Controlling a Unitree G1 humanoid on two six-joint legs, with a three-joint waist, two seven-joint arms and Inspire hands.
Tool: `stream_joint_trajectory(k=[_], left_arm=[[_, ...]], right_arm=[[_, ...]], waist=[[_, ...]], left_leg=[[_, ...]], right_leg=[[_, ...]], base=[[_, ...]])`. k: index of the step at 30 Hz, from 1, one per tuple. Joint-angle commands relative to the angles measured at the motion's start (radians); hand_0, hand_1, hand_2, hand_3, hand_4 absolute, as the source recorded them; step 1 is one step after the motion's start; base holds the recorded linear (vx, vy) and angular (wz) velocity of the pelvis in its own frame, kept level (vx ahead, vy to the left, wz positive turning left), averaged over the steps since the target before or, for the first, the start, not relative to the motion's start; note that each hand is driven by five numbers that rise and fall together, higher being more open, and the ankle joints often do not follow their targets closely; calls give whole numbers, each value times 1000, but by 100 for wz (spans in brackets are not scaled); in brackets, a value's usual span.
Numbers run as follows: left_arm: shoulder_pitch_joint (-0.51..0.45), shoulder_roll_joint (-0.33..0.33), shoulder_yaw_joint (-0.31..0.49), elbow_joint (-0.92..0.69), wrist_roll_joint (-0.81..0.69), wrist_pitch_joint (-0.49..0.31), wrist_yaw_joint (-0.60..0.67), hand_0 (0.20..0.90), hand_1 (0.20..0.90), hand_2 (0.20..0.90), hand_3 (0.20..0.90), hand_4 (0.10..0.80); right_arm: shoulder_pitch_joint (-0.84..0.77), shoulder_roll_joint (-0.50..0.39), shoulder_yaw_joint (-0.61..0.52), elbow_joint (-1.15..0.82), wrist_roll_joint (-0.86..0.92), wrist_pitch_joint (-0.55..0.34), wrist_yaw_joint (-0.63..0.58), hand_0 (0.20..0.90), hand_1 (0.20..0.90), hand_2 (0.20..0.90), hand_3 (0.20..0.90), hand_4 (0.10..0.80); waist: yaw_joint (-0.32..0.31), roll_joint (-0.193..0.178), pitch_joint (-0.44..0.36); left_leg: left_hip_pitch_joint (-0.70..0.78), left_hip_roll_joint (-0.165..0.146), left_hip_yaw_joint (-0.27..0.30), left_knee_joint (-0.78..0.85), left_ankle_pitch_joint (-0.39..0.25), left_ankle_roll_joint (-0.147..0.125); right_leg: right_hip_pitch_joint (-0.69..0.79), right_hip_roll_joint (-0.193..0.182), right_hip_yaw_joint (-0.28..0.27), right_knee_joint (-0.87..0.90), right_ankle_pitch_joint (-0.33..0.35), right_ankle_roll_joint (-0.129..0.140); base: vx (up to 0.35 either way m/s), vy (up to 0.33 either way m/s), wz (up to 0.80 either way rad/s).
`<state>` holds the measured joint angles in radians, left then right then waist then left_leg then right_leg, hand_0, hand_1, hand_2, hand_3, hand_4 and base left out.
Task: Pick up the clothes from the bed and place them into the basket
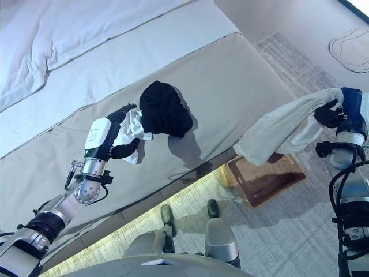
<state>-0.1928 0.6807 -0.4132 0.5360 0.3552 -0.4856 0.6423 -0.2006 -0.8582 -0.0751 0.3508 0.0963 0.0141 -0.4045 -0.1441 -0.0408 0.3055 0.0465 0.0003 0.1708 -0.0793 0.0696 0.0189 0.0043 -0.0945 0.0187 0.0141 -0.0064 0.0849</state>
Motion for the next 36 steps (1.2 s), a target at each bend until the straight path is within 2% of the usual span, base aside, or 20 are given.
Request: stream_joint_trajectory(k=[1, 9, 15, 21, 26, 30, 31, 32, 36], left_arm=[[19, -7, 89, 26, 2, -76, 48, 900, 900, 900, 900, 800], [28, -18, 107, 22, 17, -74, 39, 900, 900, 900, 900, 800], [18, -10, 93, 0, 9, -66, 33, 900, 900, 900, 900, 800], [-19, -9, 47, 4, 1, -69, 25, 900, 900, 900, 900, 800], [-49, -13, 3, 36, 0, -94, 24, 900, 900, 900, 900, 800], [-65, -13, -19, 62, -4, -115, 20, 900, 900, 900, 900, 800], [-68, -15, -24, 68, -4, -117, 21, 900, 900, 900, 900, 800], [-66, -16, -25, 66, -6, -113, 19, 900, 900, 900, 900, 800], [-61, -23, -30, 82, -15, -119, 26, 900, 900, 900, 900, 800]], right_arm=[[-15, -74, -73, -93, -23, -33, 9, 300, 300, 300, 200, 100], [130, 14, -51, -85, -78, -8, 113, 300, 300, 300, 200, 100], [144, 65, 43, 67, -120, 21, 176, 300, 300, 300, 200, 100], [74, 160, 225, 359, -130, 116, 263, 300, 300, 300, 200, 100], [12, 237, 272, 681, -104, 79, 231, 300, 300, 300, 200, 100], [-16, 259, 280, 770, -109, 79, 174, 300, 300, 300, 200, 100], [-22, 261, 282, 779, -111, 78, 144, 618, 618, 618, 571, 471], [-22, 261, 284, 766, -108, 74, 116, 900, 900, 900, 900, 800], [-34, 265, 282, 744, -138, 77, 52, 900, 900, 900, 900, 800]], waist=[[8, -1, -155], [-6, -7, -169], [-2, -3, -168], [39, 7, -163], [74, 18, -170], [89, 27, -178], [91, 30, -179], [91, 32, -179], [91, 40, -177]], left_leg=[[-9, 23, -25, 73, -103, -2], [0, 29, -11, 66, -95, 4], [4, 31, -4, 69, -97, 7], [6, 24, -28, 59, -93, 6], [10, 18, -52, 49, -88, 8], [13, 14, -65, 42, -85, 9], [14, 14, -68, 42, -85, 9], [14, 14, -70, 41, -85, 8], [15, 11, -78, 39, -84, 8]], right_leg=[[-82, -9, 6, 68, 72, 16], [-91, -2, 12, 82, 77, 21], [-92, -5, 6, 83, 82, 24], [-76, -12, -13, 66, 87, 23], [-56, -14, -34, 48, 89, 20], [-47, -17, -44, 40, 90, 21], [-46, -18, -44, 39, 90, 21], [-46, -18, -45, 39, 90, 22], [-45, -17, -38, 36, 89, 21]], base=[[-7, -10, -4], [-1, -18, -4], [-2, -16, -4], [-2, -36, 3], [10, -29, 16], [11, -12, 13], [0, 0, 0], [0, -3, 4], [0, 1, 1]])
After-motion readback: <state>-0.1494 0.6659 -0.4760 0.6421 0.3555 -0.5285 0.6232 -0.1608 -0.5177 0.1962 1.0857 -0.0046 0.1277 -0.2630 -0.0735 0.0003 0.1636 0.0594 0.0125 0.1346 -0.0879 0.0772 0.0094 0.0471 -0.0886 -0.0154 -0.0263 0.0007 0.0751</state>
